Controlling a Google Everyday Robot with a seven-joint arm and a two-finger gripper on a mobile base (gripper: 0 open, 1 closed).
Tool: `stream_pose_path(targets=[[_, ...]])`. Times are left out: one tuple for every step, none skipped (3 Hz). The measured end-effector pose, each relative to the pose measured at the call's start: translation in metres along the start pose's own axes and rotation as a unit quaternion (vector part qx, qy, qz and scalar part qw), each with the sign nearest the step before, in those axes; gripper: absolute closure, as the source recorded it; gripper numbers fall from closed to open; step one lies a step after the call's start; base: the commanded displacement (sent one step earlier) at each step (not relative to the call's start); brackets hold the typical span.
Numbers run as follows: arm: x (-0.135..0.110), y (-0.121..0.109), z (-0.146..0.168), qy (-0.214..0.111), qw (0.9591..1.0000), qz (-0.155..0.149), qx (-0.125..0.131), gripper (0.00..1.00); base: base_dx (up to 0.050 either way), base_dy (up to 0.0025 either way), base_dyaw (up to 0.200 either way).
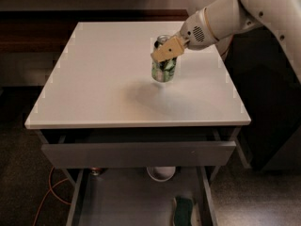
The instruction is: Pick green can from middle drawer and place on counter
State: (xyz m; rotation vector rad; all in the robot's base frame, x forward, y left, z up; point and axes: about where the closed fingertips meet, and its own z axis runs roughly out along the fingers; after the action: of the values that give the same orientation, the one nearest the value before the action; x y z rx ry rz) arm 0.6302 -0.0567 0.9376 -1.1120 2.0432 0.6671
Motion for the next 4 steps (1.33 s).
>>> stream_pose_path(targets=[[0.003,-0.014,0.019,0.020,0.9997,-0.013,-0.002,0.97,0.000,0.00000,0.000],[0.007,-0.021,0.030,0.036,0.9992,-0.018,-0.001,0.75,0.000,0.00000,0.000],[0.016,-0.026,0.040,0.035,0.9993,-0.008,-0.013,0.51,0.000,0.00000,0.000],[0.023,-0.029,0.044,0.033,0.9993,-0.002,-0.017,0.26,0.000,0.00000,0.000]])
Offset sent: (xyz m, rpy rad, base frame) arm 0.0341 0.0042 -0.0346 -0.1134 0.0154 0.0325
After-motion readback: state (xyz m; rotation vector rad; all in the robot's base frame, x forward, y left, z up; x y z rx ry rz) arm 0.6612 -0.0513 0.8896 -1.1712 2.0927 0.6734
